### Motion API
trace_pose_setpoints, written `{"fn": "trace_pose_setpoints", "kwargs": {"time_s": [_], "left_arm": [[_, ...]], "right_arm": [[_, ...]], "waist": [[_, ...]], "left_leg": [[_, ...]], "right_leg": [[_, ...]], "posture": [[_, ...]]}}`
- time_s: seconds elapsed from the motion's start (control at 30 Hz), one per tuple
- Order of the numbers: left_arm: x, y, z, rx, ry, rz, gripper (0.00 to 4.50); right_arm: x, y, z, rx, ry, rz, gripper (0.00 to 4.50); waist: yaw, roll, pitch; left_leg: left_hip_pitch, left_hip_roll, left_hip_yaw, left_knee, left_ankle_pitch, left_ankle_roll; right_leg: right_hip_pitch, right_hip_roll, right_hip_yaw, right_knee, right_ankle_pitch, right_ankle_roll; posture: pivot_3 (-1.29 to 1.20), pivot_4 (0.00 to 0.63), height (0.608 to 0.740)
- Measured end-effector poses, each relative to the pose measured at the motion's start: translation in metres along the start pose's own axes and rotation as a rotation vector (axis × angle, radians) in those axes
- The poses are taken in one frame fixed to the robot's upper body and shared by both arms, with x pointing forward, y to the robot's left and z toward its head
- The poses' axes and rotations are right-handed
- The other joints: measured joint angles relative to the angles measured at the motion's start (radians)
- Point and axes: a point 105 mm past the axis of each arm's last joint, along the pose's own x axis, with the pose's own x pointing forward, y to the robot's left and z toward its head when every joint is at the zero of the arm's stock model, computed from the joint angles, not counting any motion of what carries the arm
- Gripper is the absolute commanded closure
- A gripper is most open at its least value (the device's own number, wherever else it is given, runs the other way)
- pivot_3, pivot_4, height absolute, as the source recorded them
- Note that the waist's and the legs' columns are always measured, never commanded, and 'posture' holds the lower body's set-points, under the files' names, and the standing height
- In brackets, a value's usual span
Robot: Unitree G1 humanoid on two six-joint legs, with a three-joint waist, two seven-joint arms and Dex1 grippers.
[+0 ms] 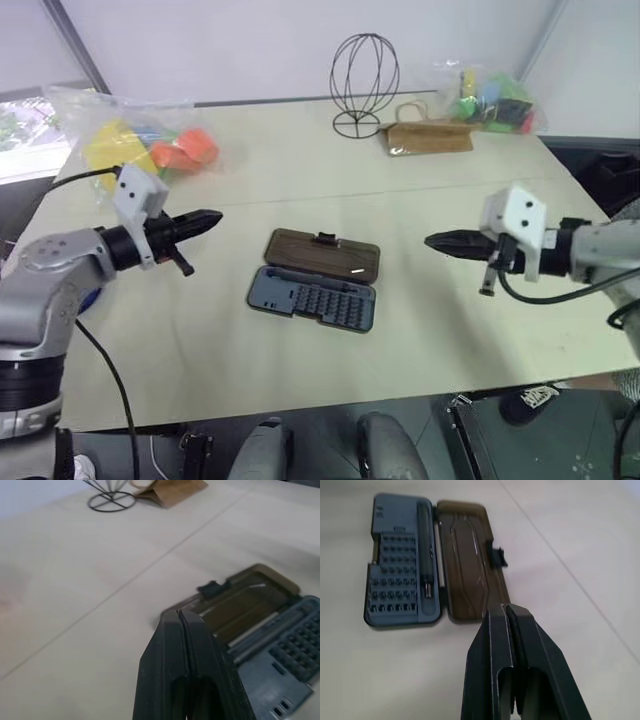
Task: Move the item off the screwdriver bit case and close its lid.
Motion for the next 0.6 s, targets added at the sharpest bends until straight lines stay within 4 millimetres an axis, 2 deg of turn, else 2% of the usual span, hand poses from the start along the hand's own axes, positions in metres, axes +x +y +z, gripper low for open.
{"fn": "trace_pose_setpoints", "kwargs": {"time_s": [0.17, 0.6], "left_arm": [[-0.001, -0.002, -0.009, -0.024, 0.026, -0.006, 4.5], [0.002, -0.003, -0.011, -0.043, 0.028, 0.001, 4.5]], "right_arm": [[0.002, 0.001, 0.001, 0.008, -0.008, 0.004, 4.44], [0.009, 0.004, 0.002, 0.014, -0.016, -0.016, 4.44]], "waist": [[0.002, 0.0, 0.0], [0.002, 0.0, 0.0]], "left_leg": [[0.0, 0.0, 0.0, 0.0, 0.0, 0.0], [-0.001, 0.0, 0.0, 0.0, 0.0, 0.0]], "right_leg": [[0.0, 0.0, 0.0, 0.0, 0.0, 0.0], [-0.001, 0.0, 0.0, 0.0, 0.0, 0.0]], "posture": [[0.0, 0.15, 0.74], [0.0, 0.15, 0.74]]}}
